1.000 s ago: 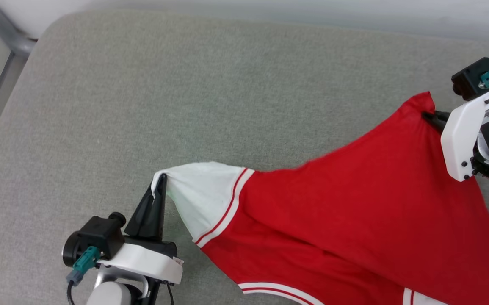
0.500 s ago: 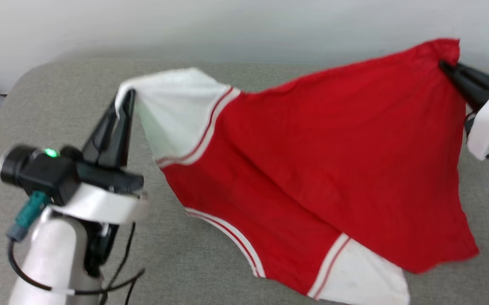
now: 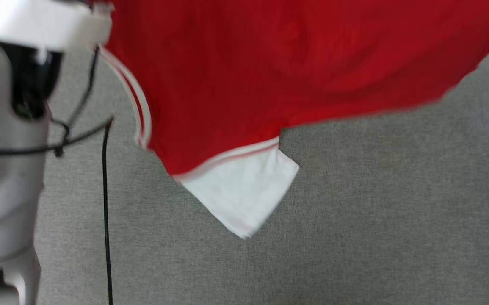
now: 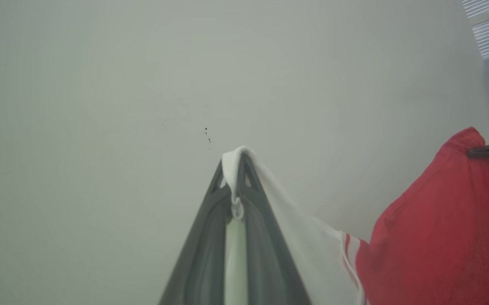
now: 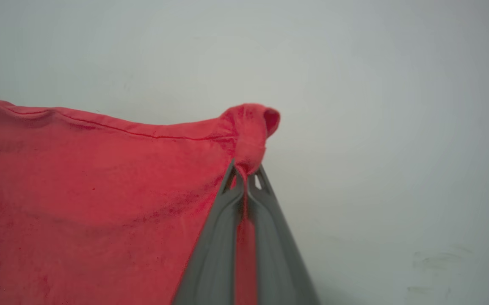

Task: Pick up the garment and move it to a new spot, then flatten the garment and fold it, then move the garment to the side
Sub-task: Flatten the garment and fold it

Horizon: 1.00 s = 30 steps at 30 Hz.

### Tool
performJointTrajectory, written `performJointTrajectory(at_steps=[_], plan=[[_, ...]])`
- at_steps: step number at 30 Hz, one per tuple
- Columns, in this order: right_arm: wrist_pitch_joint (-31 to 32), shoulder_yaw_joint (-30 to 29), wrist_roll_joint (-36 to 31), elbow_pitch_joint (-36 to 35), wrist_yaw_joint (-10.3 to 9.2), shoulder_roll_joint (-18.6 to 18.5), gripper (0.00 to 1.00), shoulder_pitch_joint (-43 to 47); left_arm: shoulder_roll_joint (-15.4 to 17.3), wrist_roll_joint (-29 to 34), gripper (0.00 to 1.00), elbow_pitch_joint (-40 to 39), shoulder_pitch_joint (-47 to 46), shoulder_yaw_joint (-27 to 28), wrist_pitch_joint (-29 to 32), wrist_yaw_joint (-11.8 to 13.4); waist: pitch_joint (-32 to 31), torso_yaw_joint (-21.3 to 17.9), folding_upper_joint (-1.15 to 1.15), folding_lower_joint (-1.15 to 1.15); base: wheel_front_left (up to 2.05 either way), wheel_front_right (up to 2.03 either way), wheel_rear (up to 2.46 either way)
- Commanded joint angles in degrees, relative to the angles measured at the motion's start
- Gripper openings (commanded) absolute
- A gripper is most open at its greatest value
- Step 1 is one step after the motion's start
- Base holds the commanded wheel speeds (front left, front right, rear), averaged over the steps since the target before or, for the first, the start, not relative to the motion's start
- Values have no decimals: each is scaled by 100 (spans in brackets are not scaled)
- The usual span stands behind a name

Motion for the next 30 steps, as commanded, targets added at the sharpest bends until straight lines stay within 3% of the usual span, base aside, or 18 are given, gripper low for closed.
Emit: performJointTrajectory(at_steps=[1,7,17,22,30], plan=[[23,-30,-76,61,-7,76,0,-192,28,-47,0,108,-246,-14,6,-6,328,-8,0,0,0,0,0],[140,-104,-635,626,-8,315,0,-1544,166,-167,0,965,-2003,-295,54,-6,850,-50,0,0,0,0,0],[-385,-177,-1310,1912,-8,716,0,-3541,187,-398,0,2483,-4289,-719,-278,-6,1338,-51,0,0,0,0,0],[-606,-5,-1495,2573,-7,880,0,-4096,264,-495,0,3021,-4877,-991,-473,-5,1533,-35,0,0,0,0,0],[-904,479,-1376,3320,-8,912,0,-4454,328,-775,0,3645,-5001,-1399,-730,-5,1886,28,0,0,0,0,0]])
